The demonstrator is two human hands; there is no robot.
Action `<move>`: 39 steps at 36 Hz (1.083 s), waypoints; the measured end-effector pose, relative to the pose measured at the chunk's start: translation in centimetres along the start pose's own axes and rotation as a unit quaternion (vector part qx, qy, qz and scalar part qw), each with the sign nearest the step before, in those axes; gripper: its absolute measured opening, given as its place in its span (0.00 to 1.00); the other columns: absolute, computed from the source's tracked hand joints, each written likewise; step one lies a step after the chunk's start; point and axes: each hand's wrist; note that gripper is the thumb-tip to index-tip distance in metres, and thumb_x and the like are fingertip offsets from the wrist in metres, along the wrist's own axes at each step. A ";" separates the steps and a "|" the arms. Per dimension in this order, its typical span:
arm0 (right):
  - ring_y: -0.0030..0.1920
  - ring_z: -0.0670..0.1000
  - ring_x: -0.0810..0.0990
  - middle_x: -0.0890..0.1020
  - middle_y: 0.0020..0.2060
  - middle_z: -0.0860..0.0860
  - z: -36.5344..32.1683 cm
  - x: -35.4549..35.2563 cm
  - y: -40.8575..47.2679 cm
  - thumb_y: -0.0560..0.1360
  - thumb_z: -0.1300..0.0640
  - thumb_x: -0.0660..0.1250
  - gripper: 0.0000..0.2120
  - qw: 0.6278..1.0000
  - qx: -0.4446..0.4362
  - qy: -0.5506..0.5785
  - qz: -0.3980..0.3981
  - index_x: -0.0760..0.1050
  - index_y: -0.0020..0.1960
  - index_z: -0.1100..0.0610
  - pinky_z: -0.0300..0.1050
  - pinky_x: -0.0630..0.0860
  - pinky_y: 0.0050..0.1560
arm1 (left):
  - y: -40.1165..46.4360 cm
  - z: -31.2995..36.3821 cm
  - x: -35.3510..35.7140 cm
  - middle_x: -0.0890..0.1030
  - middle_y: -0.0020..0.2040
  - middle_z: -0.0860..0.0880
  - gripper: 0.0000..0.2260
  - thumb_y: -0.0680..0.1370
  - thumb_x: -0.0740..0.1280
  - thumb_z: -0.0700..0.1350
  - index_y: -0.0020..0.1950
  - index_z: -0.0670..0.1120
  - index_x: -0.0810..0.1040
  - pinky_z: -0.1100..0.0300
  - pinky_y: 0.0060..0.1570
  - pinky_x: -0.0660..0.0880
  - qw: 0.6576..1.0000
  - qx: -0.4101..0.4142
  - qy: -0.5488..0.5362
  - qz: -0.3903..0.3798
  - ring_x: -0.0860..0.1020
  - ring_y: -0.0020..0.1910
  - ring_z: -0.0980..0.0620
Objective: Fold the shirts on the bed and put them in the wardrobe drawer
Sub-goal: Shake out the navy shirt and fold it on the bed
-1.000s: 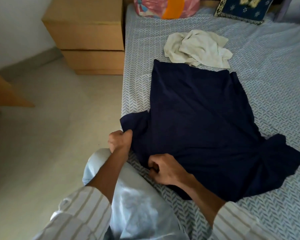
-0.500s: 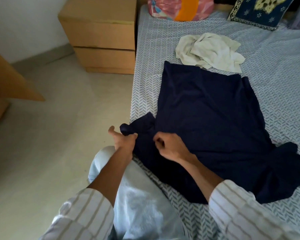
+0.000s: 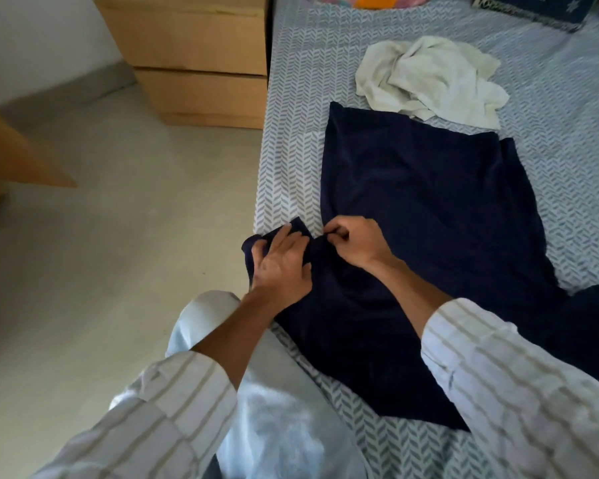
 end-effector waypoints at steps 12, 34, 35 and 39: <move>0.44 0.49 0.84 0.85 0.44 0.45 0.7 -3.6 9.3 0.77 0.58 0.66 0.08 0.993 0.044 0.068 0.085 0.82 0.48 0.47 0.50 0.82 0.53 | 5.8 0.8 -1.8 0.82 0.38 0.51 0.12 0.75 0.73 0.53 0.50 0.46 0.80 0.54 0.51 0.78 0.964 -0.122 -0.224 -0.071 0.81 0.44 0.51; 0.38 0.53 0.83 0.83 0.46 0.53 -0.9 -5.5 29.0 0.77 0.53 0.66 0.09 0.980 0.160 -0.015 0.118 0.76 0.54 0.57 0.43 0.77 0.26 | 9.0 -1.9 -0.9 0.65 0.23 0.45 0.16 0.73 0.77 0.44 0.35 0.41 0.72 0.64 0.21 0.58 0.839 -0.237 -0.437 -0.220 0.67 0.16 0.49; 0.38 0.53 0.83 0.83 0.45 0.54 -0.8 -5.5 29.4 0.76 0.55 0.65 0.07 0.981 0.157 -0.015 0.116 0.76 0.53 0.57 0.42 0.74 0.25 | 9.1 -1.9 -0.9 0.64 0.24 0.46 0.16 0.73 0.77 0.43 0.35 0.41 0.71 0.64 0.21 0.58 0.833 -0.239 -0.448 -0.221 0.65 0.16 0.50; 0.35 0.52 0.81 0.81 0.38 0.52 -0.9 -6.2 30.9 0.77 0.58 0.62 0.06 0.979 0.148 0.008 0.141 0.73 0.42 0.56 0.42 0.70 0.20 | 9.0 -2.0 -0.9 0.61 0.30 0.45 0.18 0.73 0.78 0.42 0.37 0.35 0.70 0.64 0.22 0.55 0.797 -0.258 -0.496 -0.230 0.57 0.20 0.53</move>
Point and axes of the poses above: each hand's wrist, its own y-axis towards the middle knuckle, its own x-axis out of the palm, z = x × y
